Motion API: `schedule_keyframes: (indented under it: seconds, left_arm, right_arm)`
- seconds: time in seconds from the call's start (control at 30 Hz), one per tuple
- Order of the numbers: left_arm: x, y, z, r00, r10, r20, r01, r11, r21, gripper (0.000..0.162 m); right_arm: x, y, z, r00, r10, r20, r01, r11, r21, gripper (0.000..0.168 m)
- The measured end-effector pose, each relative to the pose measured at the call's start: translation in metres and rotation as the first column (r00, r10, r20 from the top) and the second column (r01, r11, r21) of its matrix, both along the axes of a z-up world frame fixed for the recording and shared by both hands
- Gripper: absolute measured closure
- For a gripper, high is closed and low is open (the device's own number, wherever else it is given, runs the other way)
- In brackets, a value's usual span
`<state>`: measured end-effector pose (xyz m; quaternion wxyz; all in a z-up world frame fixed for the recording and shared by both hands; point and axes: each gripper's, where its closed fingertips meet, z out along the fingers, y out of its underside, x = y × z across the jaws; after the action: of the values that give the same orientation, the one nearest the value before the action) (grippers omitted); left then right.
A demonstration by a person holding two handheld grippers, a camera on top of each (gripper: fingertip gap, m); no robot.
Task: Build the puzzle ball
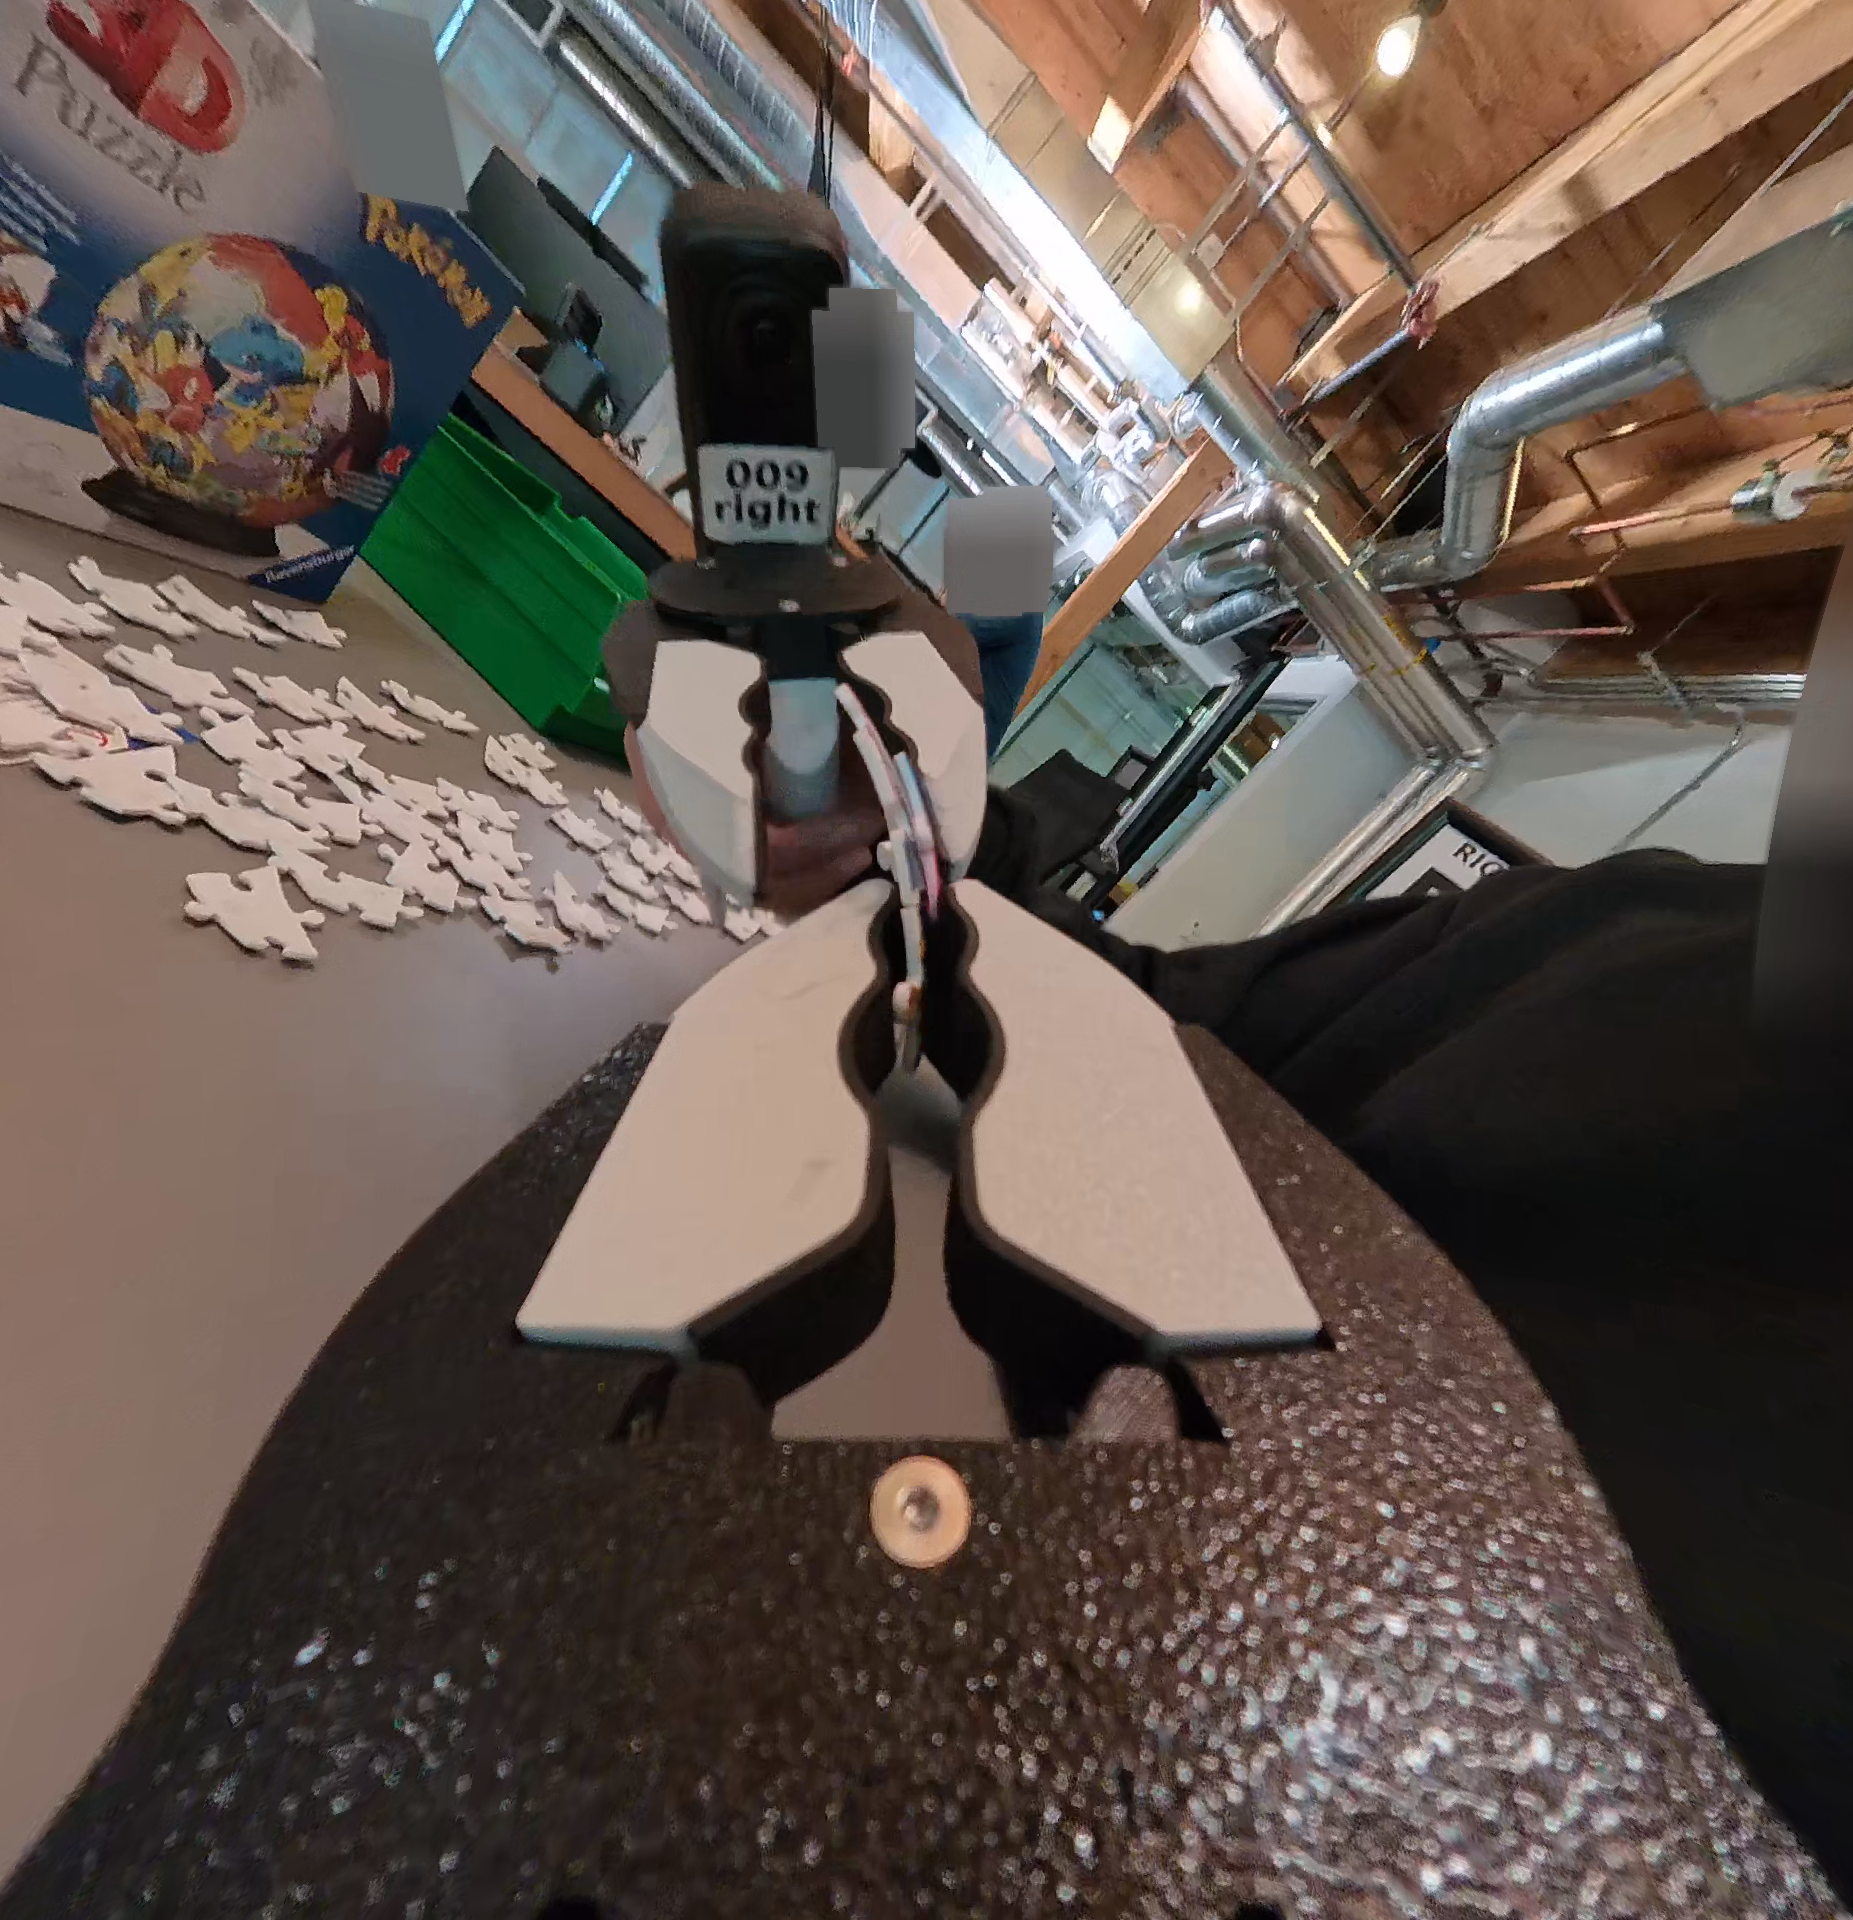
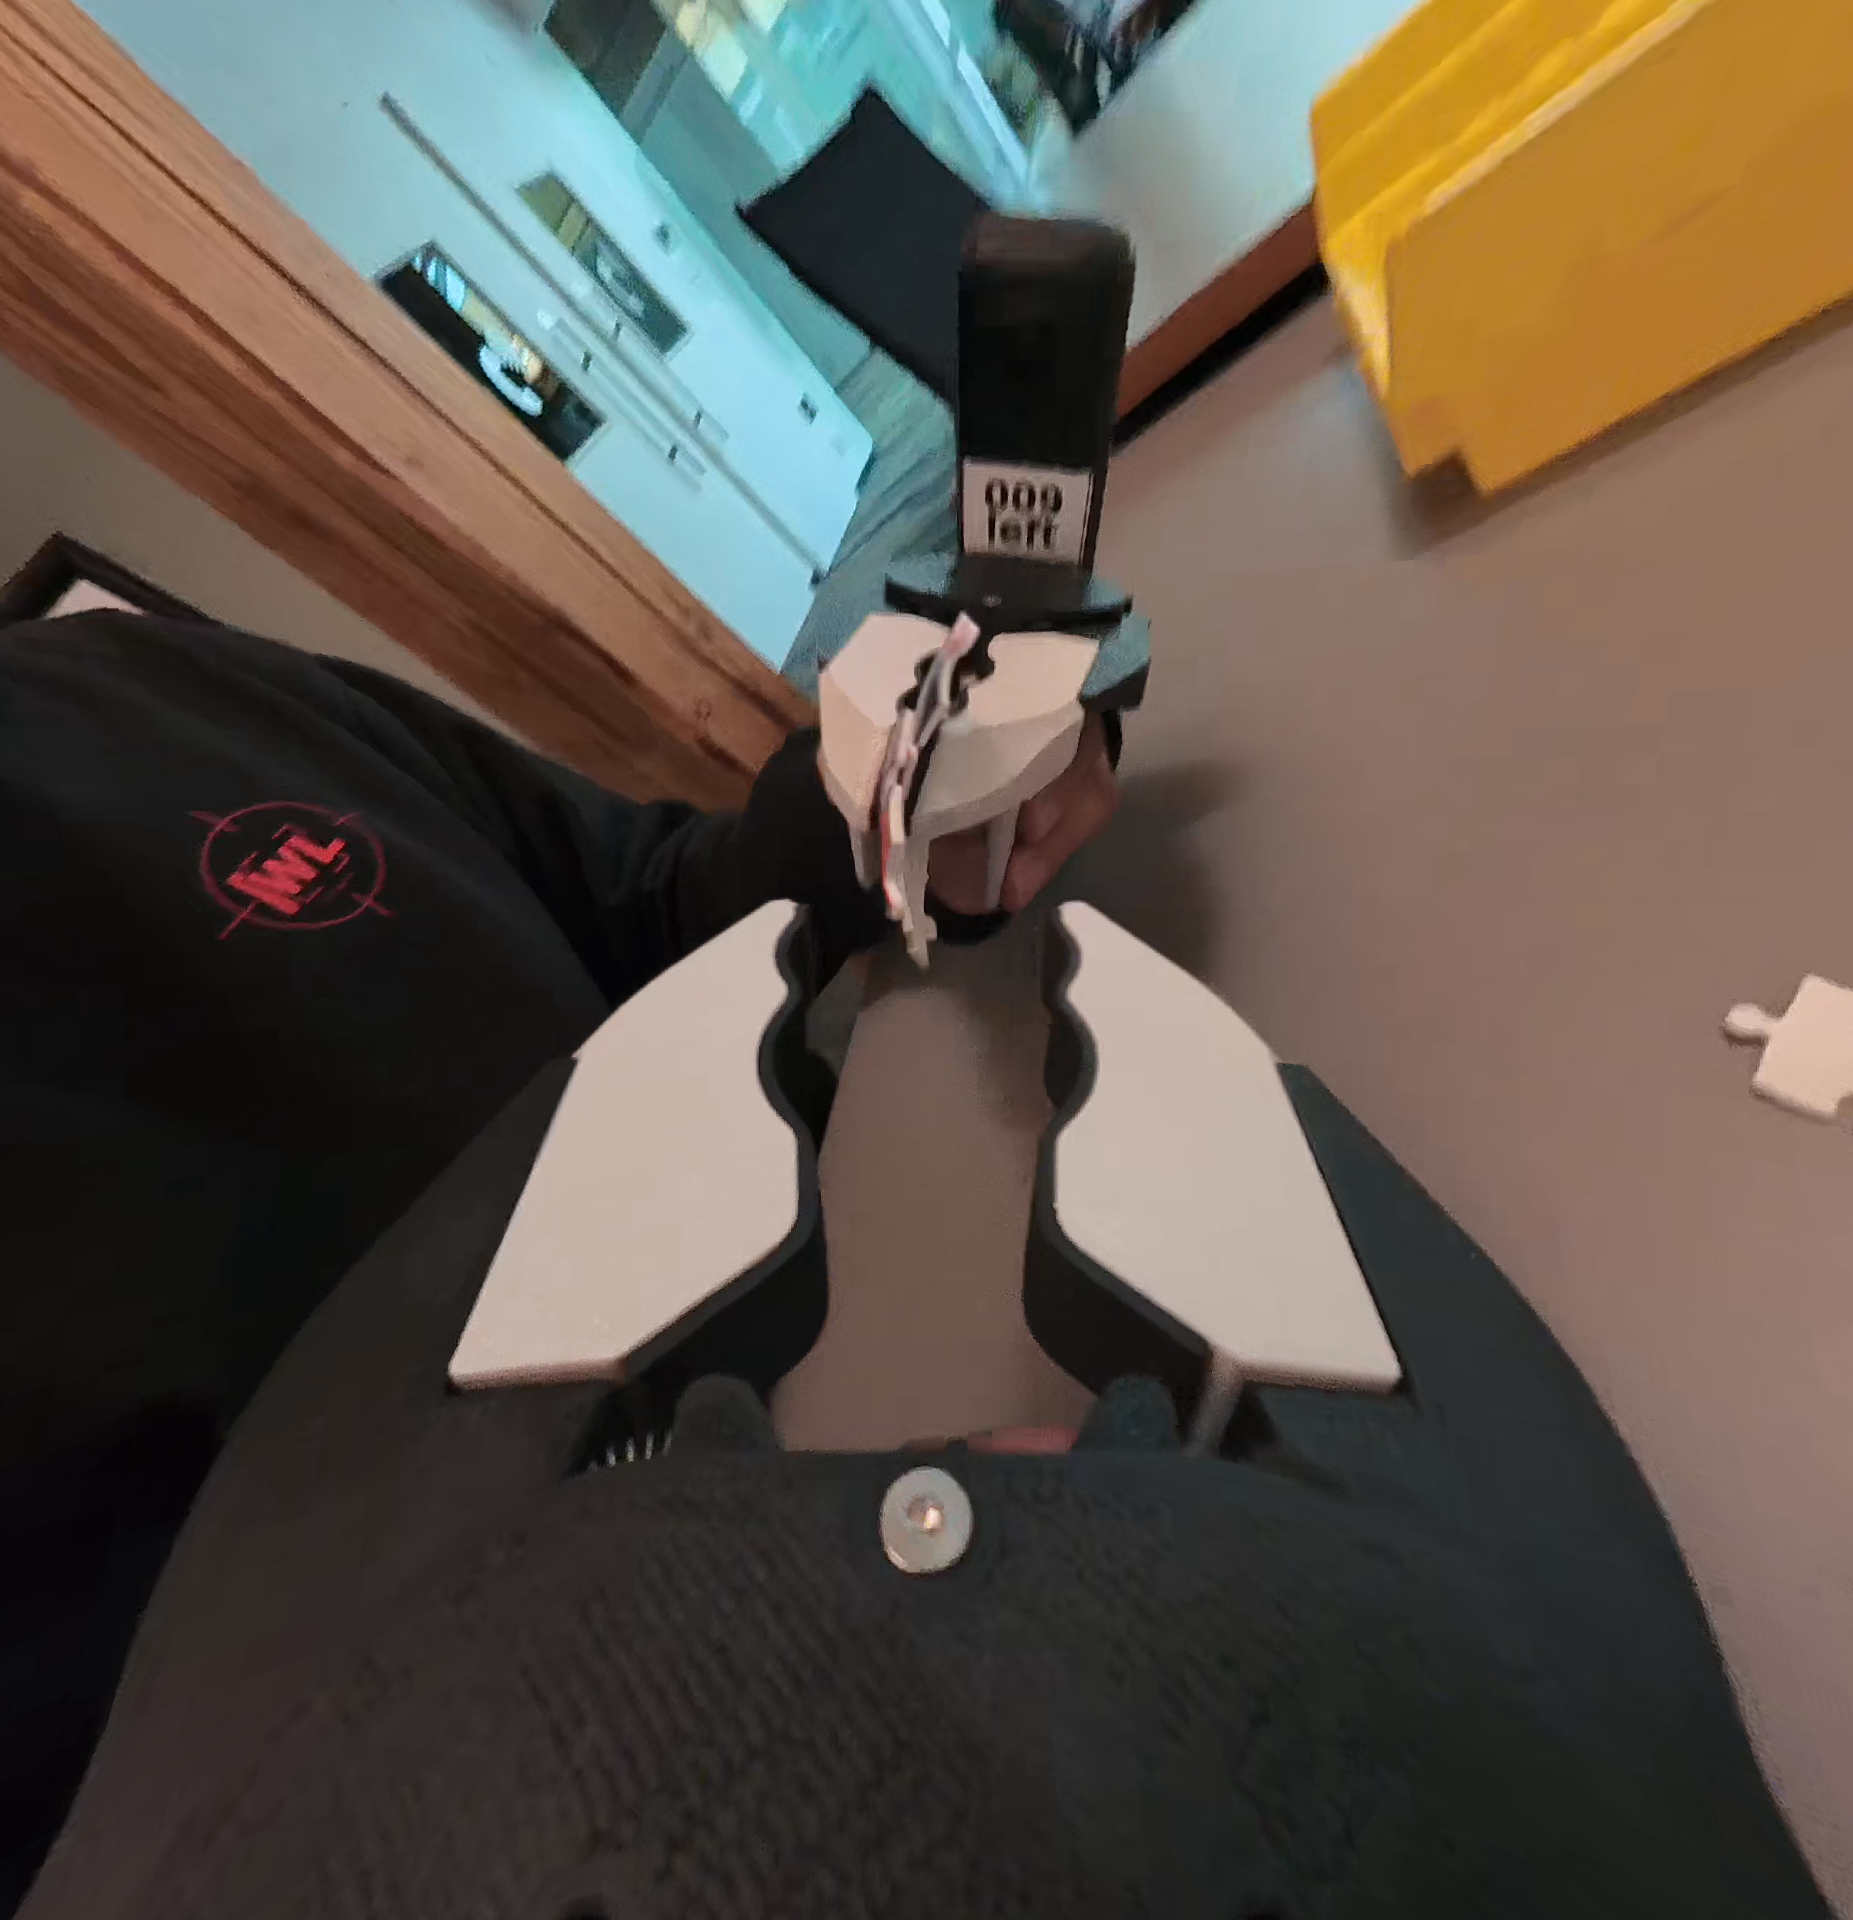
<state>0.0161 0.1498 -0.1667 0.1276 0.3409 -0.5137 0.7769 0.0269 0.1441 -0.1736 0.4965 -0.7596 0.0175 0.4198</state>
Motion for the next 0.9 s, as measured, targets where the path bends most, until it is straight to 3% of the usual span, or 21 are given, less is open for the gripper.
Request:
schedule_keyframes:
  seconds: [0.13, 0.3, 0.4, 0.57, 0.9]
  left_arm:
    - [0.002, 0.005, 0.005, 0.999, 0.032, 0.027, -0.032, 0.999, -0.028, 0.158]
    - [0.001, 0.007, 0.010, 0.999, 0.030, 0.045, -0.026, 0.997, -0.072, 0.158]
    - [0.000, 0.007, 0.013, 0.997, 0.039, 0.068, -0.034, 0.997, -0.070, 0.158]
    - [-0.006, 0.003, 0.012, 0.997, 0.000, 0.078, 0.001, 1.000, -0.017, 0.157]
    - [-0.016, -0.010, -0.001, 0.993, -0.045, 0.107, 0.020, 0.975, 0.222, 0.146]
  right_arm:
    - [-0.008, 0.011, 0.011, 0.993, -0.114, 0.035, 0.108, 0.984, 0.143, 0.133]
    - [-0.008, 0.019, 0.019, 0.978, -0.208, 0.001, 0.203, 0.958, 0.200, 0.163]
    - [-0.009, 0.019, 0.022, 0.976, -0.217, -0.029, 0.218, 0.950, 0.224, 0.163]
    - [-0.016, 0.014, 0.022, 0.988, -0.154, -0.007, 0.152, 0.966, 0.208, 0.164]
    - [-0.027, 0.002, 0.011, 1.000, -0.003, 0.029, 0.001, 0.998, 0.070, 0.164]
